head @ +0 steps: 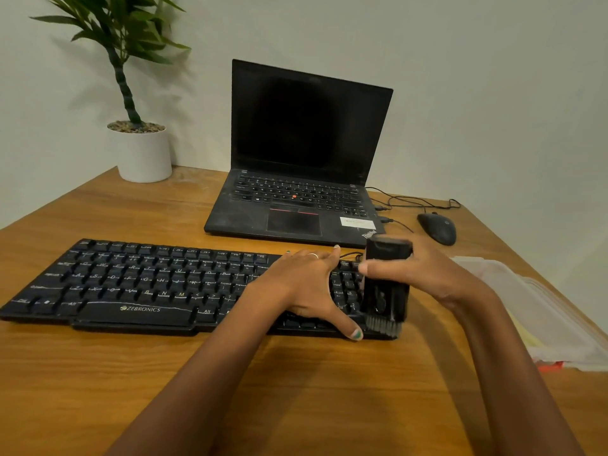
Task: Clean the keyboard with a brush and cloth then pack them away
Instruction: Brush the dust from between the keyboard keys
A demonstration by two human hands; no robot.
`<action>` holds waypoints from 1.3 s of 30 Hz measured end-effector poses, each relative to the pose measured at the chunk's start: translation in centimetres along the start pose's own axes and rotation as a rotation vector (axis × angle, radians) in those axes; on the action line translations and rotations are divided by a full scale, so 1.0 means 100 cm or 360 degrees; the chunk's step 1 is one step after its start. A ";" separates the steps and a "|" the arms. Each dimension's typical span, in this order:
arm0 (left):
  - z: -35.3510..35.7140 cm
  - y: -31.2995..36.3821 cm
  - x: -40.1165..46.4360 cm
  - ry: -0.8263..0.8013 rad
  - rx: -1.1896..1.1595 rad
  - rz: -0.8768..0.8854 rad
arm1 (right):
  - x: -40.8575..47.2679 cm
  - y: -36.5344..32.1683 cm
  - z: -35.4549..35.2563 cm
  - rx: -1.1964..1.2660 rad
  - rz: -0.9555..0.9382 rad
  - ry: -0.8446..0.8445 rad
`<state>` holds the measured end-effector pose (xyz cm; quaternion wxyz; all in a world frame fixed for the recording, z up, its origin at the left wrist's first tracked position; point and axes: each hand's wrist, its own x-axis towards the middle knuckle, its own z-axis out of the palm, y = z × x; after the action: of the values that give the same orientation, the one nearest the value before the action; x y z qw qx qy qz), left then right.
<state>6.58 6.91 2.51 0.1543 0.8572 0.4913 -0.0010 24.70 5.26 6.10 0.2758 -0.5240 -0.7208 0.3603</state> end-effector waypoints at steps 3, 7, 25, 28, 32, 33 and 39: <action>0.000 0.000 0.000 0.0005 -0.0003 0.0002 | -0.002 -0.002 0.000 0.0016 0.0051 -0.0101; 0.000 0.001 0.000 -0.0006 0.0000 -0.0002 | 0.003 -0.005 0.007 -0.0153 -0.0033 0.0234; 0.004 0.005 0.001 -0.0006 0.0020 0.0084 | 0.002 -0.003 0.005 -0.0172 -0.0043 0.0488; 0.004 0.005 0.001 0.0001 0.0006 0.0085 | 0.002 -0.001 0.002 -0.0073 -0.0027 0.0499; 0.005 0.004 0.002 0.0008 -0.0006 0.0087 | -0.004 -0.007 0.003 0.0001 0.0176 -0.0175; 0.005 0.004 0.002 0.0011 -0.0010 0.0089 | -0.004 -0.007 0.004 0.0008 0.0173 -0.0211; 0.005 0.004 0.002 0.0006 -0.0011 0.0072 | 0.001 -0.006 0.006 -0.0256 0.0097 0.0154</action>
<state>7.11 6.77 2.08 0.1563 0.8676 0.4720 0.0057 23.94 5.09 6.22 0.2561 -0.5829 -0.7171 0.2837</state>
